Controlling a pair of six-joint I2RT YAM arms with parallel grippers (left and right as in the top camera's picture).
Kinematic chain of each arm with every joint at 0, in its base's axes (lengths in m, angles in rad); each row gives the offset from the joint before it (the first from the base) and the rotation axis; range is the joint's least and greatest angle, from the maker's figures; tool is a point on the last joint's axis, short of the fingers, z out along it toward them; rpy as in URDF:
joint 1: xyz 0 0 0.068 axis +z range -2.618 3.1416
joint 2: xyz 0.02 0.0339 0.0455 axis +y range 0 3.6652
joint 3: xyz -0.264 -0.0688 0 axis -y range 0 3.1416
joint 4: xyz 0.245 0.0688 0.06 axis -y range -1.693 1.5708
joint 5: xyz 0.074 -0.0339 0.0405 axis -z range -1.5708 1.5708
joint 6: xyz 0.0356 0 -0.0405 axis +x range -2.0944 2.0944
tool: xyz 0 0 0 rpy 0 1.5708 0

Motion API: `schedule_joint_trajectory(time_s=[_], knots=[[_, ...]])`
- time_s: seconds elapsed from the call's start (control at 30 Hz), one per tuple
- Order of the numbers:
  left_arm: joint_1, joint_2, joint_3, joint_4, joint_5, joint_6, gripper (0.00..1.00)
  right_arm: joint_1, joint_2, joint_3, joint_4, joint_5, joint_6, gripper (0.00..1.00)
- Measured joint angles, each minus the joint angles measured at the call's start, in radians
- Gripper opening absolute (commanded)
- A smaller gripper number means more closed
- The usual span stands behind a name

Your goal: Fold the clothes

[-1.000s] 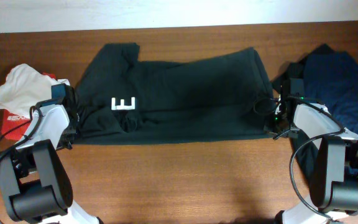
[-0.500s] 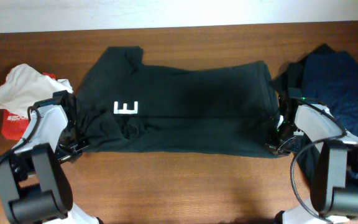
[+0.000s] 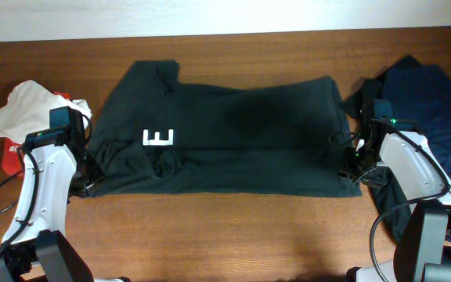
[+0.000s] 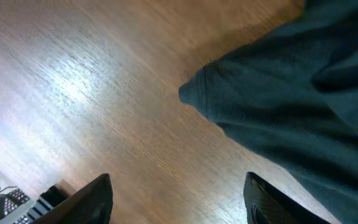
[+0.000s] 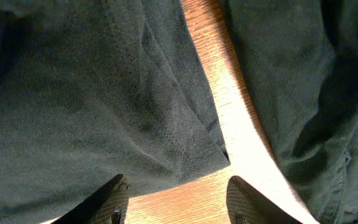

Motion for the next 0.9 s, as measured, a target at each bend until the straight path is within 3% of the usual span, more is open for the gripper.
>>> schedule_joint_trajectory(time_s=[0.17, 0.4, 0.6, 0.9], knots=[[-0.029, 0.000, 0.011, 0.095, 0.068, 0.035, 0.65, 0.000, 0.000, 0.088, 0.010, -0.039, -0.005, 0.59], [-0.197, 0.002, 0.017, 0.293, 0.211, 0.113, 0.65, 0.000, 0.004, 0.132, 0.102, -0.153, -0.060, 0.58], [-0.241, 0.071, 0.019, 0.292, 0.239, 0.130, 0.66, 0.000, 0.092, 0.132, 0.162, -0.229, -0.069, 0.41], [-0.241, 0.098, 0.019, 0.283, 0.240, 0.130, 0.66, 0.000, 0.159, 0.132, 0.242, -0.294, -0.020, 0.40]])
